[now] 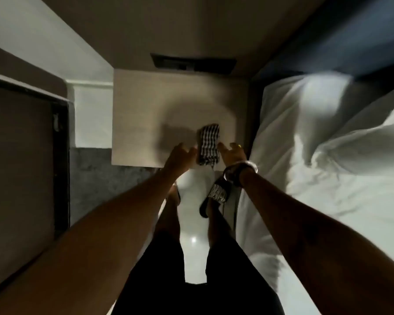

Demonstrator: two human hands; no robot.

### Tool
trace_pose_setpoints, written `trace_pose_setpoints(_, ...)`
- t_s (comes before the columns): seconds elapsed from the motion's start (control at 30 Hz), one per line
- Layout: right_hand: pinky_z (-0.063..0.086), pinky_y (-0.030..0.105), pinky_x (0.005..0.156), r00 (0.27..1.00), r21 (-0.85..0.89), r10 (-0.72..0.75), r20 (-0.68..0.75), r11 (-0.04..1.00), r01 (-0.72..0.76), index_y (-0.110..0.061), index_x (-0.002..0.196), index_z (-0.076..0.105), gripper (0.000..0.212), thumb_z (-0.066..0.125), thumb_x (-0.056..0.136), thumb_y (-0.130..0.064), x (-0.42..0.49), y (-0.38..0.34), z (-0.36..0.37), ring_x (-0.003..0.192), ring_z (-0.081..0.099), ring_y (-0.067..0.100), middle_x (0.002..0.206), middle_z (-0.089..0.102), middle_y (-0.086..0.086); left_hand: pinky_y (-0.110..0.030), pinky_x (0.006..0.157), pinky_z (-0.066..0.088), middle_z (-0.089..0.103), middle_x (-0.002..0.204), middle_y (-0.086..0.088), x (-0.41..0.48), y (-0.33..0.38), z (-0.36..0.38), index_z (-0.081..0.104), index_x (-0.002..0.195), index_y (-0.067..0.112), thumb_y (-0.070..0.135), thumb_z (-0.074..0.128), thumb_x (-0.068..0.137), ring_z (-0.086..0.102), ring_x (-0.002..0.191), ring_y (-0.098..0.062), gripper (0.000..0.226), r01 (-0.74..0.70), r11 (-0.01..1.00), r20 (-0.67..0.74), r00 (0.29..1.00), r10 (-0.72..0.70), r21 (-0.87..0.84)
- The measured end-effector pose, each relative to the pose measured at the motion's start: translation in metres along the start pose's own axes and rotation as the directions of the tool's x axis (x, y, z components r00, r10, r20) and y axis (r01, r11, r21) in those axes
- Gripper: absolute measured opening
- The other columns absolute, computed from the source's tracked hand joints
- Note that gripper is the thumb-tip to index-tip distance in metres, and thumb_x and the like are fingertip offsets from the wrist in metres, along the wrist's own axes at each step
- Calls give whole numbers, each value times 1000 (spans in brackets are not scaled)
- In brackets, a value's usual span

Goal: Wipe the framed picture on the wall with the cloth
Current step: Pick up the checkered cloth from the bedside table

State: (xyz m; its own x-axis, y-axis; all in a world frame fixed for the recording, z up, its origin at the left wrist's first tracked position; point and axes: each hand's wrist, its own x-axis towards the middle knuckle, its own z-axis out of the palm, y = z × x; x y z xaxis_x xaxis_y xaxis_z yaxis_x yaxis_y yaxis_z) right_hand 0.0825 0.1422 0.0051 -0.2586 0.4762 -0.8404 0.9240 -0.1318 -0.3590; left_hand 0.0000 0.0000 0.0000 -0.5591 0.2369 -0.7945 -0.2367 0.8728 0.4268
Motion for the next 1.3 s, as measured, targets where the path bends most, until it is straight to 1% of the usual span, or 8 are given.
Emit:
trace_pose_setpoints(0.13, 36, 27, 94, 998, 44, 48, 50, 998, -50, -12, 144, 38, 85, 70, 76, -52, 67, 1, 23, 129, 51, 30, 144, 51, 14, -43, 109, 39, 45, 146, -22, 55, -10, 31, 39, 141, 1, 35, 51, 91, 45, 133, -37, 61, 40, 999, 78, 996, -42, 31)
trace_pose_setpoints(0.23, 46, 39, 103, 999, 21, 35, 18, 999, -35, -13, 140, 42, 83, 76, 71, -42, 105, 5, 37, 122, 56, 31, 139, 55, 13, -33, 88, 44, 51, 139, -22, 89, -13, 53, 43, 136, 0, 22, 56, 88, 52, 126, -37, 55, 84, 993, 84, 993, -77, -86)
trace_pose_setpoints(0.43, 53, 37, 81, 995, 154, 92, -44, 985, -84, -27, 82, 50, 34, 75, 61, -37, 143, 24, 54, 82, 63, 22, 78, 57, -8, -49, 89, 50, 62, 114, -37, 134, -19, 84, 59, 107, -15, -3, 49, 87, 61, 110, -47, 26, 175, 907, 198, 975, -104, -384)
trace_pose_setpoints(0.6, 54, 25, 59, 971, 330, 183, 151, 917, -224, -1, 110, 65, 41, 79, 74, -16, 133, 20, 53, 76, 68, 24, 91, 70, 8, -43, 90, 49, 59, 124, -31, 131, -19, 78, 54, 124, -10, -3, 47, 90, 56, 117, -44, 35, 248, 876, 267, 953, -144, -413)
trace_pose_setpoints(0.73, 56, 49, 83, 879, 540, 216, 424, 719, -437, 1, 117, 65, 38, 69, 84, -16, 105, 9, 35, 97, 69, 37, 116, 70, 19, -28, 64, 50, 64, 103, -13, 107, -3, 52, 51, 129, -3, 4, 44, 95, 60, 93, -25, 35, 253, 826, 350, 934, -73, -503)
trace_pose_setpoints(0.97, 50, 37, 81, 925, 711, -66, 374, 661, -240, -16, 103, 64, 20, 58, 89, -29, 37, -58, -29, 99, 63, 22, 123, 64, 12, -32, 68, 42, 65, 95, -6, 45, 76, -30, 62, 97, 19, 16, 56, 93, 57, 89, -26, 8, 64, 894, 348, 932, 105, -443)
trace_pose_setpoints(1.17, 57, 42, 81, 881, 797, -267, 390, 578, -177, -3, 121, 61, 44, 48, 93, -35, -48, -112, -105, 105, 69, 32, 114, 72, 15, -28, 58, 38, 60, 93, -3, -35, 163, -96, 49, 134, 3, 15, 58, 92, 48, 68, -16, 45, -78, 917, 271, 942, 196, -391)
trace_pose_setpoints(1.3, 49, 44, 92, 888, 770, -366, 278, 637, 21, -7, 129, 57, 63, 62, 76, -40, -118, -156, -168, 105, 64, 31, 118, 68, 13, -30, 60, 44, 63, 90, -2, -103, 229, -137, 61, 109, 12, 15, 62, 91, 55, 70, -15, 19, -209, 918, 321, 891, 320, -338)
